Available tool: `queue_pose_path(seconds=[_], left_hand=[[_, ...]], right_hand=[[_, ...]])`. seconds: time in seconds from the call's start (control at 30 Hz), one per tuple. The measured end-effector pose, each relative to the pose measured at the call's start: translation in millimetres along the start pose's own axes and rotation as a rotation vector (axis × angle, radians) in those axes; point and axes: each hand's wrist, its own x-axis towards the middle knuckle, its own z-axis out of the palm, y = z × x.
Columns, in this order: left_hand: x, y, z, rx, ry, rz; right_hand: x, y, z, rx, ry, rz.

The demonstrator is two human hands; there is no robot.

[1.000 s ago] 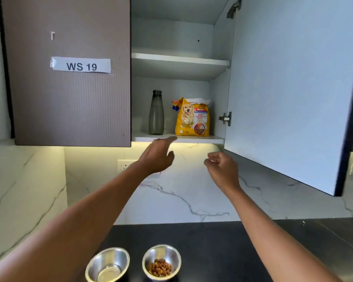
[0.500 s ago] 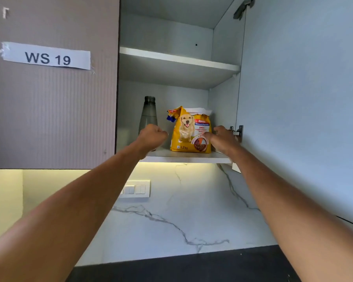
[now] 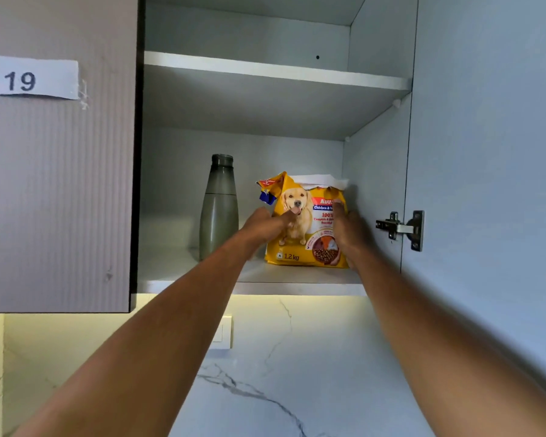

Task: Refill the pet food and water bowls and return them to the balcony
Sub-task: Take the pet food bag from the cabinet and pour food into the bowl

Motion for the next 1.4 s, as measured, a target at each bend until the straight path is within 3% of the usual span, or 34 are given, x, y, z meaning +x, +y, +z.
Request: queue_pose_path(seconds=[0.23,0.37,0.67,1.03,1.23,1.4], left_hand=[[11.3,-7.9,11.2,-0.055,-0.039,-0.035],[0.9,-10.9,6.8,-0.074,-0.027,-0.018],[-62.2,-5.0,-18.3,-0.177,-0.035,0.053],[-202.4,-4.6,-64.0,-0.314,-0.039,0.195],[-305.1,-57.6,-95.9,-0.351,-0.057,0.229],[-380.4,-139.4,-106.1,-0.334,-0.129,0.169]], right_hand=[[57.4,46.7,1.8,0.147,-0.130,0.016],[-5.6,4.7,-8.1,0.140,-0.097,0.012],[-71.3,-18.9,-25.7,0.257,-0.123,0.025],[-202.1,-49.7,-29.8,0.435,0.044,-0.056],[-308.4,-29.6,-12.3,0.500,0.032,-0.048],[-404.6,34.4,21.2,0.520,-0.057,0.062]])
